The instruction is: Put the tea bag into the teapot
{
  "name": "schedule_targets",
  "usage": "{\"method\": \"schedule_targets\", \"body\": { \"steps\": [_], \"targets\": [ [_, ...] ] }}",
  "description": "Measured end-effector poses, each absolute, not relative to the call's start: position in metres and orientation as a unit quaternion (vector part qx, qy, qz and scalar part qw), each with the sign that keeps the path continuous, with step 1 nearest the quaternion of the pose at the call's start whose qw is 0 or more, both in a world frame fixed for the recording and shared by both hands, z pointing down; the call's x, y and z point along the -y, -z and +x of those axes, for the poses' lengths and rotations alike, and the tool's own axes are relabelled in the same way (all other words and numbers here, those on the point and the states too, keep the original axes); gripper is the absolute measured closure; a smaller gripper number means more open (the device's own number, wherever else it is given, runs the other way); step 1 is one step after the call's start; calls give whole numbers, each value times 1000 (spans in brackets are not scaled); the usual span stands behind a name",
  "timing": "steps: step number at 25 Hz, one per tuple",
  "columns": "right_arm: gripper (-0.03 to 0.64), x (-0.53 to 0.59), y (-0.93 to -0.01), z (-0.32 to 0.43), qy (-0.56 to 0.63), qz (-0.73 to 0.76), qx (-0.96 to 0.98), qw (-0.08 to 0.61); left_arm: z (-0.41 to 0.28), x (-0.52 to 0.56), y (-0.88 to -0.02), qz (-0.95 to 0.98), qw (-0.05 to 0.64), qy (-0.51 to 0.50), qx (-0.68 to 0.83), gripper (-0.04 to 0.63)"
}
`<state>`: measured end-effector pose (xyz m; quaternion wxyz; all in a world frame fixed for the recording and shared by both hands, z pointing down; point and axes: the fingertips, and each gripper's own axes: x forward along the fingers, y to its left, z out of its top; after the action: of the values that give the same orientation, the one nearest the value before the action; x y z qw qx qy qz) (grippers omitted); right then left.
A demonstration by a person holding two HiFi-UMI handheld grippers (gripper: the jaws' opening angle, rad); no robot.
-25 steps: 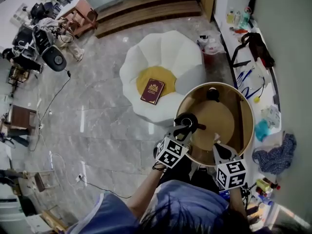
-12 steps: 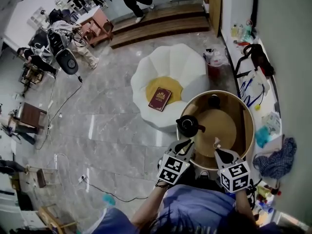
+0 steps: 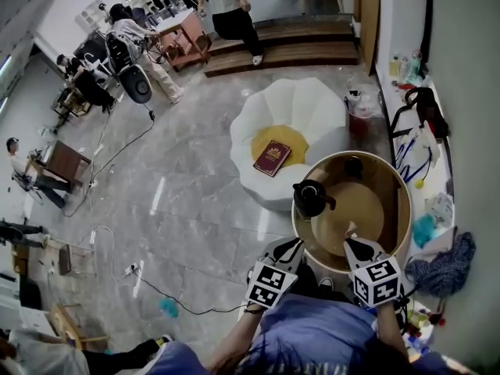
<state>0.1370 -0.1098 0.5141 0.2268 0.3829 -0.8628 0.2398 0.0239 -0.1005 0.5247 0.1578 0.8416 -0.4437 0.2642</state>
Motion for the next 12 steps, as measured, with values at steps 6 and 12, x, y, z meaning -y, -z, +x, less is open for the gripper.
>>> {"method": "schedule_targets", "body": {
  "steps": [6, 12],
  "targets": [
    [598, 102, -512, 117, -234, 359, 875, 224, -7, 79, -518, 820, 158, -263, 483, 555],
    [598, 91, -521, 92, -250, 337, 879, 226, -34, 47, -518, 803, 171, -261, 508, 557]
  ]
}}
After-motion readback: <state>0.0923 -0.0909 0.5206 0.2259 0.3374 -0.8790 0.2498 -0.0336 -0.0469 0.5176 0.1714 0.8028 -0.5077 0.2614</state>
